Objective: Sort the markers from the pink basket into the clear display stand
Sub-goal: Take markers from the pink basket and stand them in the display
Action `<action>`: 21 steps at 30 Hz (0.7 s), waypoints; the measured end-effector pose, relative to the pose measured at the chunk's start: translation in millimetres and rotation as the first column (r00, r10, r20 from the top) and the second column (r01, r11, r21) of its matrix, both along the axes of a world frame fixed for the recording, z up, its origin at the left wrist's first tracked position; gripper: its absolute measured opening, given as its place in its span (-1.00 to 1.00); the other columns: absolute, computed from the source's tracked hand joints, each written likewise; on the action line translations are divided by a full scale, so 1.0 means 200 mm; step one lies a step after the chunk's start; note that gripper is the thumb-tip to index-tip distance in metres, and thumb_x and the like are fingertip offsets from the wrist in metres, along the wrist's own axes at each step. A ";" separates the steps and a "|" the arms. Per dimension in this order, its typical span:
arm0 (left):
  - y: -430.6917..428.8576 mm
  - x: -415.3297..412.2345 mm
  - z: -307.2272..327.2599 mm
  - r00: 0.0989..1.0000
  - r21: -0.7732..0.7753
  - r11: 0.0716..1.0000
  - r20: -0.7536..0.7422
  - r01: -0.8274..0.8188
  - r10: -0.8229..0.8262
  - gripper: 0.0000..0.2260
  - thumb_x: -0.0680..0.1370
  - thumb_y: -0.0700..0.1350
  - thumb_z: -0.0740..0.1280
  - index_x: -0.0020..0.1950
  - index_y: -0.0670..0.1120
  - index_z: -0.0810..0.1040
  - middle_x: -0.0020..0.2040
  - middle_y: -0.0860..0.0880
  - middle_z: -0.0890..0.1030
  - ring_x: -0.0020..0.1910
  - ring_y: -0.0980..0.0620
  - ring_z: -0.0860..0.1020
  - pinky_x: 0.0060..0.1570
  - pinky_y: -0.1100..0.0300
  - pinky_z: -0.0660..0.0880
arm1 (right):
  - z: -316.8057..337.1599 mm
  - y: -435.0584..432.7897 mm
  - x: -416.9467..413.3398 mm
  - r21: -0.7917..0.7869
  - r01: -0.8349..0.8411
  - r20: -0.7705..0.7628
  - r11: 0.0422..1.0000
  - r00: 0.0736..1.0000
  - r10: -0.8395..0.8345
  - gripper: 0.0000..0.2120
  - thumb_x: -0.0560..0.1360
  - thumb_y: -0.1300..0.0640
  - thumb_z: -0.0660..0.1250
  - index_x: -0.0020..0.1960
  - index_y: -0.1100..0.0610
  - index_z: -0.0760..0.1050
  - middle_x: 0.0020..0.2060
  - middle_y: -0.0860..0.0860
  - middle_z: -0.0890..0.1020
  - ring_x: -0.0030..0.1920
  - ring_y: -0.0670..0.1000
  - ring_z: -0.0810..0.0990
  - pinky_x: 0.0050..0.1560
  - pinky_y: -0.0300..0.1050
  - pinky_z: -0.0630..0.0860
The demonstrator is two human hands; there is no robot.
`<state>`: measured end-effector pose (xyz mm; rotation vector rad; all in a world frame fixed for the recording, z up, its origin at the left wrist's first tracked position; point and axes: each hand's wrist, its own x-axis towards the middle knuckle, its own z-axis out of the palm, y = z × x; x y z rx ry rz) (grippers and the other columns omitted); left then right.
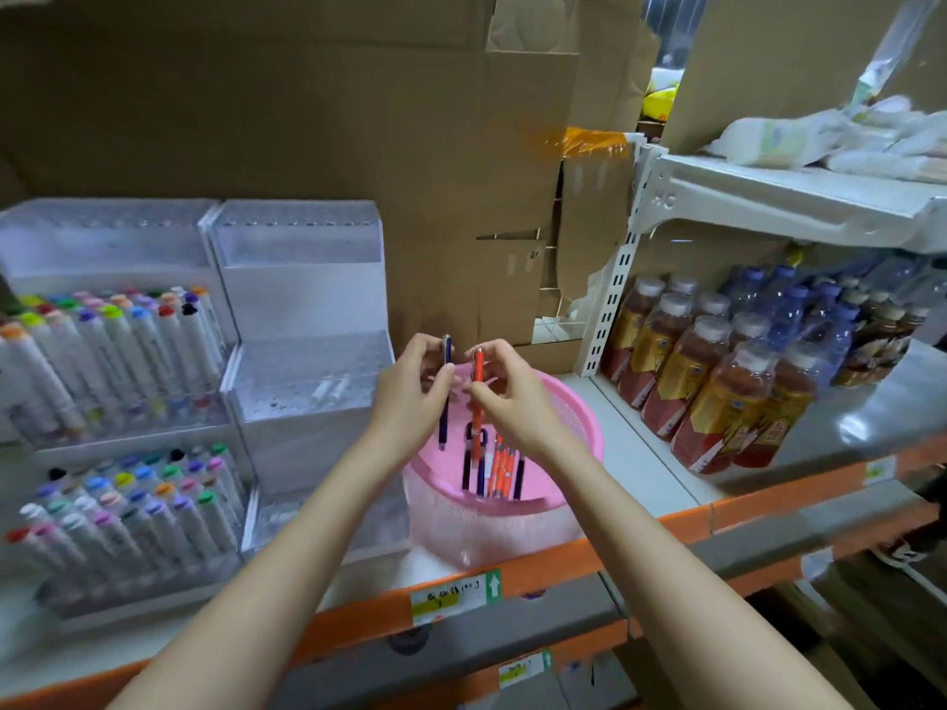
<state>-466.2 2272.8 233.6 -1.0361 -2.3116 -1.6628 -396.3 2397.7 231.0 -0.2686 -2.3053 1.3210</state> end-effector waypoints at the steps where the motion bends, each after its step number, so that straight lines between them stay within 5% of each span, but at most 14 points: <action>1: -0.05 0.01 0.02 1.000 0.011 1.000 -0.020 -0.015 0.016 -0.90 0.57 -0.22 0.27 0.03 -0.05 0.44 -0.15 0.00 0.66 -0.14 0.09 0.64 -0.04 0.17 0.54 | 0.02 -0.05 -0.01 -0.007 -0.024 -0.021 1.000 0.999 0.024 -0.81 0.51 0.28 0.28 0.08 0.10 0.42 -0.14 0.06 0.61 -0.17 0.05 0.61 -0.12 0.13 0.60; 6: -0.35 -0.01 0.08 0.995 0.013 0.996 -0.043 -0.091 0.091 -0.92 0.55 -0.20 0.31 0.01 -0.06 0.47 -0.15 -0.04 0.65 -0.19 0.04 0.65 -0.08 0.11 0.57 | 0.09 -0.31 -0.09 0.040 -0.109 -0.078 0.993 0.991 0.112 -0.81 0.43 0.15 0.28 0.04 0.11 0.43 -0.20 0.15 0.61 -0.18 0.21 0.60 -0.18 0.18 0.59; 15: -0.82 -0.05 0.03 0.981 -0.071 0.979 -0.003 -0.192 0.192 -0.95 0.51 -0.14 0.39 -0.09 -0.03 0.53 -0.17 0.01 0.63 -0.13 0.03 0.63 -0.05 0.04 0.57 | 0.02 -0.67 -0.19 0.027 -0.280 -0.015 0.960 0.960 0.280 -0.78 0.53 0.27 0.30 0.14 0.10 0.42 -0.14 0.10 0.60 -0.16 0.14 0.64 -0.11 0.21 0.60; 21: -0.91 -0.04 0.01 0.981 -0.119 0.974 -0.008 -0.193 0.193 -0.95 0.50 -0.13 0.41 -0.10 -0.04 0.56 -0.22 0.08 0.63 -0.18 0.16 0.58 -0.15 0.30 0.47 | -0.04 -0.80 -0.19 0.045 -0.287 -0.031 0.957 0.957 0.289 -0.77 0.53 0.30 0.31 0.15 0.12 0.38 -0.15 0.07 0.59 -0.13 0.11 0.63 -0.08 0.20 0.60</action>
